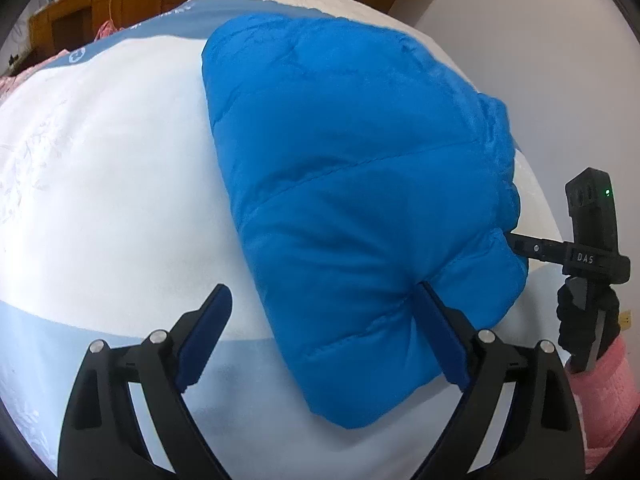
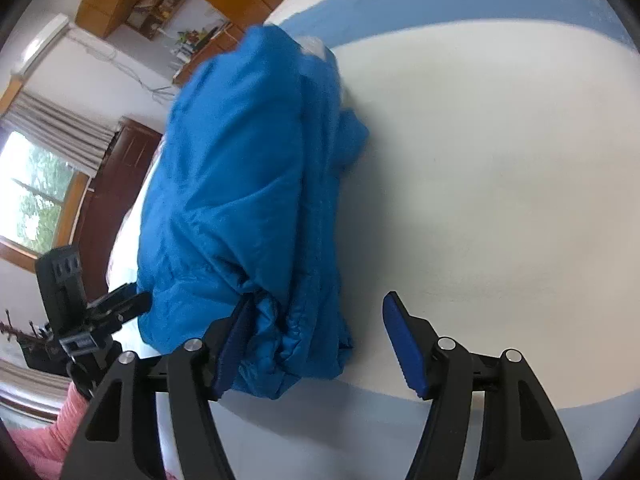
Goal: Fold large clothes
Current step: 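Lower the bundle onto the bedspread and open both grippers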
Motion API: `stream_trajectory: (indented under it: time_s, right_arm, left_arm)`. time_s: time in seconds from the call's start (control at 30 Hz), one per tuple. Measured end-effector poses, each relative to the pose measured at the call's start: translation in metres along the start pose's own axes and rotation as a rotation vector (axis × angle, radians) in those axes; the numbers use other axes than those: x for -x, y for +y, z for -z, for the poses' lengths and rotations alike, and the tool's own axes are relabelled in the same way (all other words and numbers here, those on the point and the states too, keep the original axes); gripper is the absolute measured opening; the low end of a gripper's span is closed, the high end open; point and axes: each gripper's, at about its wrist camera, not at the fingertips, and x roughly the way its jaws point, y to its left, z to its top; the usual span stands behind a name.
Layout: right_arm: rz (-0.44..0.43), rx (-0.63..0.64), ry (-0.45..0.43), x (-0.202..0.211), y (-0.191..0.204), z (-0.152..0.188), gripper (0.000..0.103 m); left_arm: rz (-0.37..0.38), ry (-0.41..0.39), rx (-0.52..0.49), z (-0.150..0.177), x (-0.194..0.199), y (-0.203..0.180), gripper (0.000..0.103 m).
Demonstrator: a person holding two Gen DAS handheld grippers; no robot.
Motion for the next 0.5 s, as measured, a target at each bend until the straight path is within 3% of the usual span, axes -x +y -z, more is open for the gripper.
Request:
stream_trajectory:
  time_s: [0.1,0.23,0.5]
  right_arm:
    - [-0.009,-0.037,-0.008,0.002,-0.002,0.003,0.068]
    - [0.03,-0.015,-0.044,0.032,0.007,0.014,0.068]
    - [0.15,0.057,-0.11,0.083,0.06,0.042,0.09]
  left_arm:
    - [-0.002,0.016,0.029,-0.005,0.0,0.002,0.091]
    - [-0.084,0.015,0.016,-0.01,0.017,-0.01,0.09]
    - [-0.178,-0.002,0.028,-0.01,0.057,-0.033,0.091]
